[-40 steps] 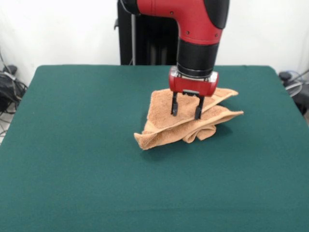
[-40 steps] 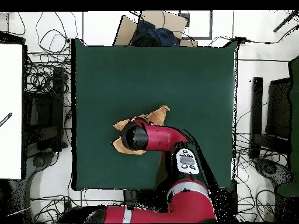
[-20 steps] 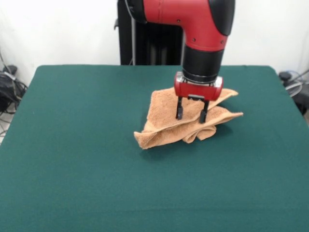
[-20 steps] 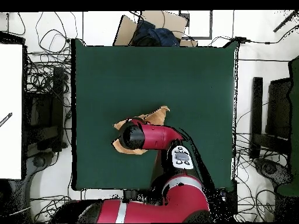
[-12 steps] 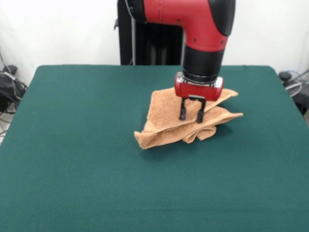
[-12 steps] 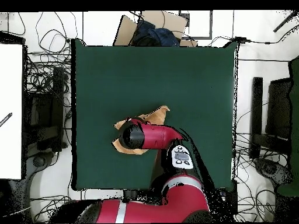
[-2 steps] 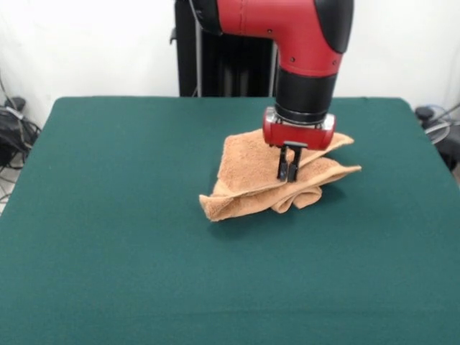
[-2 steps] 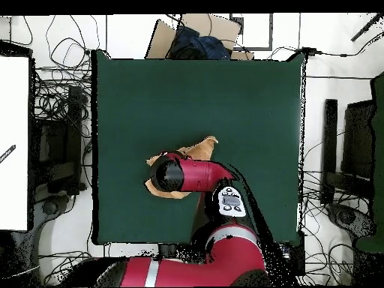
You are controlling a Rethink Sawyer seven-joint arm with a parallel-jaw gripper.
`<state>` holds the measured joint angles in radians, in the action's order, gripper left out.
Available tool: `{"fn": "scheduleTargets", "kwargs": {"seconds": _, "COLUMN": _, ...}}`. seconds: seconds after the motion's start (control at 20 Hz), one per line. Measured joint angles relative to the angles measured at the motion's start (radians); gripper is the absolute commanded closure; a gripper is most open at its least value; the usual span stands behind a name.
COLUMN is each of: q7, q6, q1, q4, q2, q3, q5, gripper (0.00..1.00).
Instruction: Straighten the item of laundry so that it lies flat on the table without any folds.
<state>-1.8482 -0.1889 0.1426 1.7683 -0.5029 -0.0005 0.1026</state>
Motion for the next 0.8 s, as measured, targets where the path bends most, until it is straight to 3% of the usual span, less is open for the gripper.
{"fn": "scheduleTargets", "kwargs": {"seconds": 0.4, "q7": 0.000, "q6": -0.005, "q1": -0.040, "q4": 0.015, "q2": -0.045, "q3": -0.015, "q5": -0.004, "gripper": 1.00}}
{"fn": "scheduleTargets", "kwargs": {"seconds": 0.8, "q7": 0.000, "q6": -0.038, "q1": 0.027, "q4": 0.064, "q2": -0.159, "q3": 0.025, "q5": -0.030, "gripper": 1.00}}
